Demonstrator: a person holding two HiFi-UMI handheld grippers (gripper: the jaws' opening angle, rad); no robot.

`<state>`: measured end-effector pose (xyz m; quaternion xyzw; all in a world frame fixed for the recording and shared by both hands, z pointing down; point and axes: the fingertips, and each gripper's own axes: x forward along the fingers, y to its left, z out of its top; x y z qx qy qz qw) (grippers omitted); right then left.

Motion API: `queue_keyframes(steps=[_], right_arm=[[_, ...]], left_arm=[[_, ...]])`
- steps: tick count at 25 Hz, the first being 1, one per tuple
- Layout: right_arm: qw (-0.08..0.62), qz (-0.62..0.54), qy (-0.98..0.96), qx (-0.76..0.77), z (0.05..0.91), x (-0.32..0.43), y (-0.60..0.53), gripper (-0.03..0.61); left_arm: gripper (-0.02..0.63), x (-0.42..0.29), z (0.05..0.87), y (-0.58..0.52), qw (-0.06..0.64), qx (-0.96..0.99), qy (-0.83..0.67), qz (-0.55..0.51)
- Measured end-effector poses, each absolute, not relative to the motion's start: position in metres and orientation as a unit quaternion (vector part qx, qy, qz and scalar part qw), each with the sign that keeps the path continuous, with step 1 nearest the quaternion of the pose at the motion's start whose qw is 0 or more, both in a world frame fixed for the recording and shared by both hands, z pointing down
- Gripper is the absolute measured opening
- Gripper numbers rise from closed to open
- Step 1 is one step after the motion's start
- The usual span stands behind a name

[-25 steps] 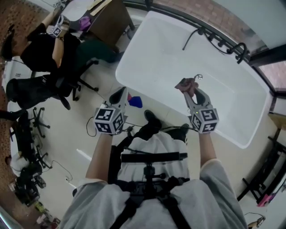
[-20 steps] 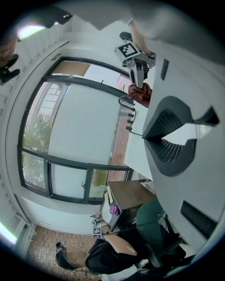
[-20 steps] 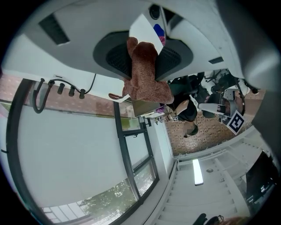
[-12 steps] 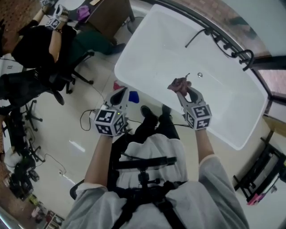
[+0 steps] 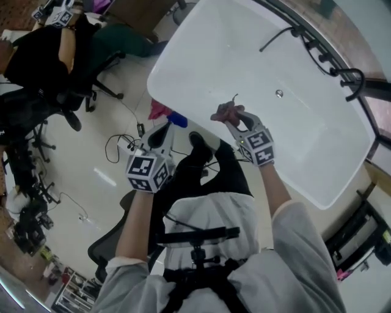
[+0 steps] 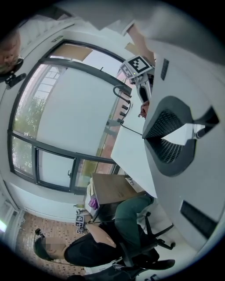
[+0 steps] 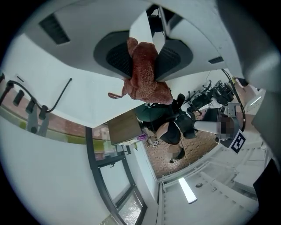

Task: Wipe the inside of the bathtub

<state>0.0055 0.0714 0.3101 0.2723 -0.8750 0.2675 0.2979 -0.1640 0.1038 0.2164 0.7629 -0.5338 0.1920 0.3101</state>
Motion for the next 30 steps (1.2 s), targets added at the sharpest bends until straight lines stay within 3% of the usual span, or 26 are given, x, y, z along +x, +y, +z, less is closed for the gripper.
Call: queue_keyframes(steps=[6,22,30], right_arm=[[0.322,0.292,-0.875,0.213,0.376,0.007,0.083,0.161],[0.398,0.361,-0.833,0.131,0.533,-0.052,0.103,0.158],[0.451,0.376,-0.806,0.070,0.579,-0.085,0.112,0.152]], left_arm=[[0.008,-0.130,0.257,0.109,0.321,0.761,-0.522,0.213],[0.008,-0.154,0.368,0.100,0.370,0.760,-0.481,0.234],[0.008,-0.158,0.382,0.082,0.377,0.760,-0.475,0.236]])
